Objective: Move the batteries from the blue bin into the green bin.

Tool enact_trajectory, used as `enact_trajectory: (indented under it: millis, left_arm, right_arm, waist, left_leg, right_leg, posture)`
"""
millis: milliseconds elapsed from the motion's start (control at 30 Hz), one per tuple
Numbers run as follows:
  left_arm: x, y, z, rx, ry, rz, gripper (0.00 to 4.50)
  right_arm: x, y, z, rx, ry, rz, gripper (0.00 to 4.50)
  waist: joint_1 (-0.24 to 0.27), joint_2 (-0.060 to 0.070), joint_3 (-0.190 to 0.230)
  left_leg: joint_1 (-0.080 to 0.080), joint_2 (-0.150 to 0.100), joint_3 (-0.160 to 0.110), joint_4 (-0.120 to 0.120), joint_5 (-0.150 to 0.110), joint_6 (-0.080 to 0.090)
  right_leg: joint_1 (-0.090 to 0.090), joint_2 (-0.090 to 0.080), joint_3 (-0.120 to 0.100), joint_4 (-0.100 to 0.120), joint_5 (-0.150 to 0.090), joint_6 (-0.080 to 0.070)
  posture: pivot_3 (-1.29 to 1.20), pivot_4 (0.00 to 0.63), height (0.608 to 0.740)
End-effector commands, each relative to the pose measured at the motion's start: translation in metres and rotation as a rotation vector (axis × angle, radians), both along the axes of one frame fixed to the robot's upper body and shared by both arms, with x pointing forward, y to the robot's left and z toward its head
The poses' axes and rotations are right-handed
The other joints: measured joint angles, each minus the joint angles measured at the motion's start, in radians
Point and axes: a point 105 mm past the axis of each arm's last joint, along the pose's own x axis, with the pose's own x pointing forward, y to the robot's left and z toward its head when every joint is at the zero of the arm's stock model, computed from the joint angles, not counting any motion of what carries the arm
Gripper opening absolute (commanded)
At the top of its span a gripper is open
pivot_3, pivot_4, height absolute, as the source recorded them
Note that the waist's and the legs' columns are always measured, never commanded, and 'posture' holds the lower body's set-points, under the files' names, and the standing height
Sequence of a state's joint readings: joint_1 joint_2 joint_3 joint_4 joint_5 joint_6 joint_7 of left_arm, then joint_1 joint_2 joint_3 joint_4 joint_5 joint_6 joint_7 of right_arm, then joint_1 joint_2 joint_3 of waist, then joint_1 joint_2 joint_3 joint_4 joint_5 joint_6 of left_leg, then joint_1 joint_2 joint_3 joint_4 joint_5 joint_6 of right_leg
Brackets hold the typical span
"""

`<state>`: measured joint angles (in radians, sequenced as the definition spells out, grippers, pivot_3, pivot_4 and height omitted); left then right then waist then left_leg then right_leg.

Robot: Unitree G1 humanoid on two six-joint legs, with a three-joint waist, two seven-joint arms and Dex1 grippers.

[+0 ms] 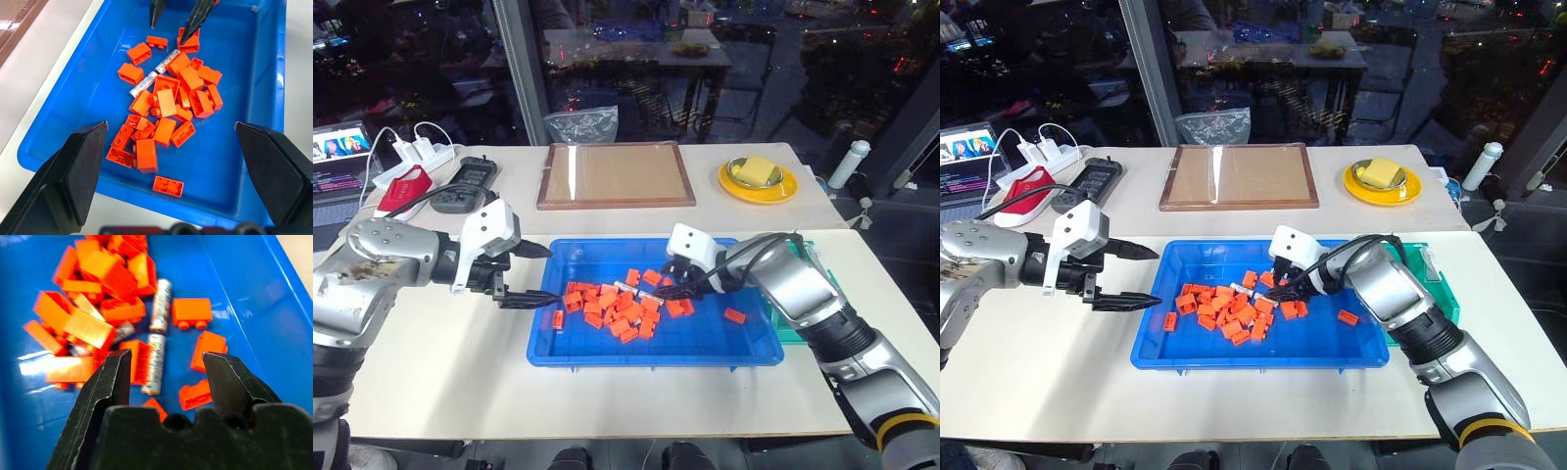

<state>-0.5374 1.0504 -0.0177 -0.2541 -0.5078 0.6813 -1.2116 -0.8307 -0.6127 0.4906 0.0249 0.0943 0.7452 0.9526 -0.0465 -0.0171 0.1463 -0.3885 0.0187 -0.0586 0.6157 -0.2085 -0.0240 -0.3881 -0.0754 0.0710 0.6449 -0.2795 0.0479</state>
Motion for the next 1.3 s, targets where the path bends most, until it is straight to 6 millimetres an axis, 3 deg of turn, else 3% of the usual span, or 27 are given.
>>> enact_trajectory:
  millis: [33,133,233,367,1233,1300]
  left_arm:
    - [0.001,-0.001,0.006,0.007,-0.041,0.008,4.50]
    - [0.001,-0.001,0.004,0.010,-0.038,0.011,4.50]
    - [0.001,0.000,0.003,0.013,-0.036,0.018,4.50]
    - [0.003,0.004,0.003,0.023,-0.042,0.035,4.50]
    - [0.002,0.004,0.002,0.016,-0.029,0.039,4.50]
    - [0.002,0.004,0.002,0.016,-0.030,0.039,4.50]
  right_arm:
    - [0.010,0.006,0.011,0.007,-0.056,-0.003,2.75]
    - [0.013,0.006,0.007,-0.002,-0.052,-0.003,2.75]
    - [0.012,0.007,0.005,0.002,-0.043,0.002,2.07]
    - [0.010,0.011,0.004,-0.001,-0.045,0.019,0.65]
    - [-0.007,0.012,-0.029,-0.031,0.079,0.027,0.65]
    - [-0.008,0.011,-0.031,-0.035,0.091,0.021,1.05]
  waist:
    - [-0.002,0.000,0.000]
    - [0.000,0.000,0.000]
    - [0.001,0.000,0.000]
    - [0.000,0.000,0.000]
    - [-0.001,0.000,0.000]
    - [0.000,0.000,0.000]
  left_leg:
    - [0.000,0.000,0.000,0.000,0.000,0.000]
    - [0.000,0.000,0.000,0.000,0.000,0.000]
    - [0.000,0.000,0.000,0.000,0.000,0.000]
    - [0.000,0.000,0.000,0.000,0.000,0.000]
    - [0.001,0.000,0.000,0.000,0.000,0.000]
    - [0.001,0.000,0.000,0.000,0.000,0.000]
  right_leg:
    - [0.000,0.000,0.000,0.000,0.000,0.000]
    - [0.000,0.000,0.000,0.001,0.000,0.000]
    - [0.000,0.000,0.000,0.001,0.000,0.000]
    - [0.000,0.000,0.000,0.001,0.000,0.000]
    - [0.000,0.000,0.000,0.001,0.000,0.000]
    - [0.001,0.000,0.000,0.001,0.000,0.000]
  posture:
    - [0.00,0.150,0.740]
    - [0.00,0.150,0.740]
    - [0.00,0.150,0.740]
    - [0.00,0.150,0.740]
    - [0.00,0.150,0.740]
    - [0.00,0.150,0.740]
